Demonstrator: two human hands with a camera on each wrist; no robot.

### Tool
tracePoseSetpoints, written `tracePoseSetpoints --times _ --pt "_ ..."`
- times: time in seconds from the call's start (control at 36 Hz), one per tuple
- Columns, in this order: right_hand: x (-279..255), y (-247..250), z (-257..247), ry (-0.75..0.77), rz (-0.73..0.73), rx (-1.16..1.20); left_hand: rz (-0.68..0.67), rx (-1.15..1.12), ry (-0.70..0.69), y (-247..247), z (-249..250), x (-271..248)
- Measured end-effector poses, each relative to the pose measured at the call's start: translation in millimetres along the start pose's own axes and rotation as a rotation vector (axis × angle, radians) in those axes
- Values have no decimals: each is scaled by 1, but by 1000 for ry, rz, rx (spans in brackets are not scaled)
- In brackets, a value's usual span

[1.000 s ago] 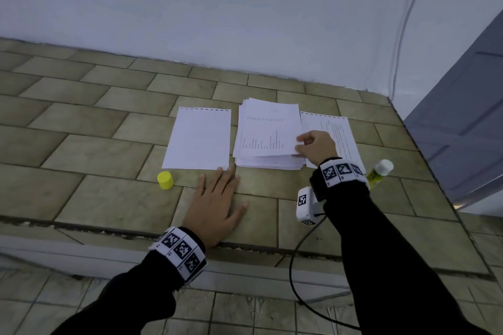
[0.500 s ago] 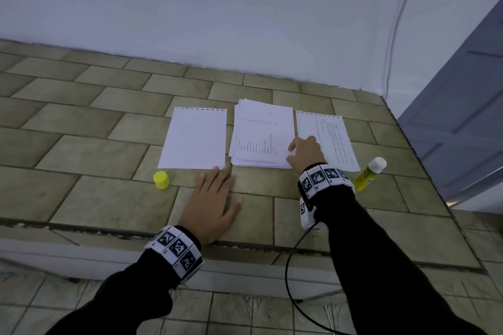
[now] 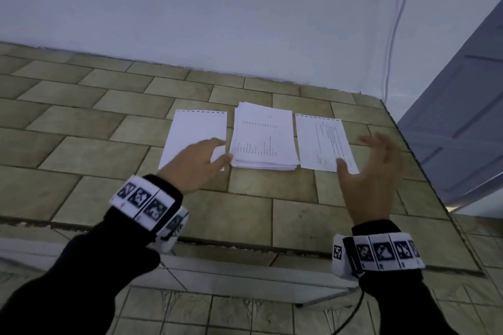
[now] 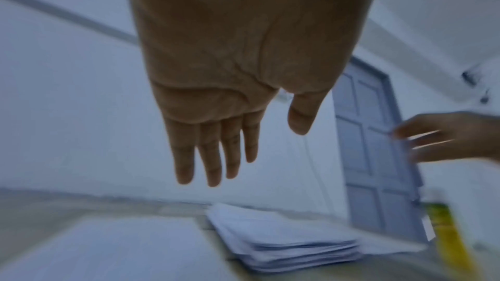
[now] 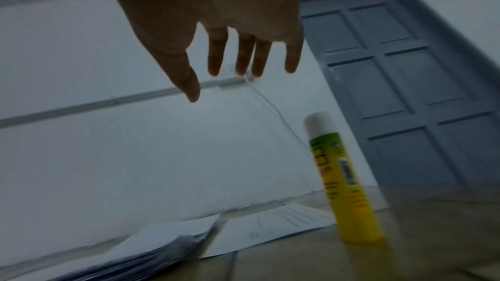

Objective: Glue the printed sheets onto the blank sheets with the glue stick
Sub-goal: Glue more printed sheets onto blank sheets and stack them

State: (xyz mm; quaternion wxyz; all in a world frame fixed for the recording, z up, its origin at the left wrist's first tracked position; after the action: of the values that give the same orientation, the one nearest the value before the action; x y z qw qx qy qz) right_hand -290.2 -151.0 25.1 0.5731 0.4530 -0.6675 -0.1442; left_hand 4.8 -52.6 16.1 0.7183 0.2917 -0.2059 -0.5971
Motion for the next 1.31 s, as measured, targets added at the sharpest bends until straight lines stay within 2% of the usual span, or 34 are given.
tracePoseSetpoints --times 0.08,0.17,0.25,0.33,0.53,0.72,0.83,0.92,0.97,1.06,1.14,1.19,1.31 --pt "0 -4 20 -210 -67 -1 32 192 162 6 -14 28" --pt "-1 -13 40 -415 -229 115 18 405 325 -2 -32 50" --pt "-3 -18 51 -593 -444 227 1 502 413 -12 -41 56" --pt "-7 -24 60 -591 -557 232 -7 541 419 -17 -46 61" --pt "-2 -33 64 -523 -592 126 67 534 315 -10 -53 67" --pt "1 -35 64 -458 -607 65 293 336 221 25 -33 65" --pt "2 -36 63 -450 -623 62 387 197 27 37 1 51" --pt "2 -35 61 -433 -634 65 277 92 -148 26 19 34" --pt "2 -36 60 -409 -638 68 135 60 -255 11 23 23" --pt "2 -37 60 -389 -629 87 -95 125 -375 -16 21 6" --pt "1 -38 60 -372 -633 119 -288 218 -442 -41 11 -8" --pt "0 -39 60 -358 -642 125 -348 322 -497 -53 2 -15" --pt "0 -39 59 -335 -644 138 -446 458 -418 -62 -8 -26"
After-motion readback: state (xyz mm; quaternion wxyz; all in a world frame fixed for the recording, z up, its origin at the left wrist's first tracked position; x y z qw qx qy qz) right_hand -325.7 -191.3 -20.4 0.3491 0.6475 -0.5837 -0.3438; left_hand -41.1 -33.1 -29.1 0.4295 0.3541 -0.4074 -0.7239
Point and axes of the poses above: each hand's wrist, its own x-axis towards the middle knuckle, its own y-axis out of the back of the hand, z = x × y, the point moved 2 cm from there along x, towards the middle knuckle, and after that the axes turned 13 degrees about -x, right-handed, at the moved point
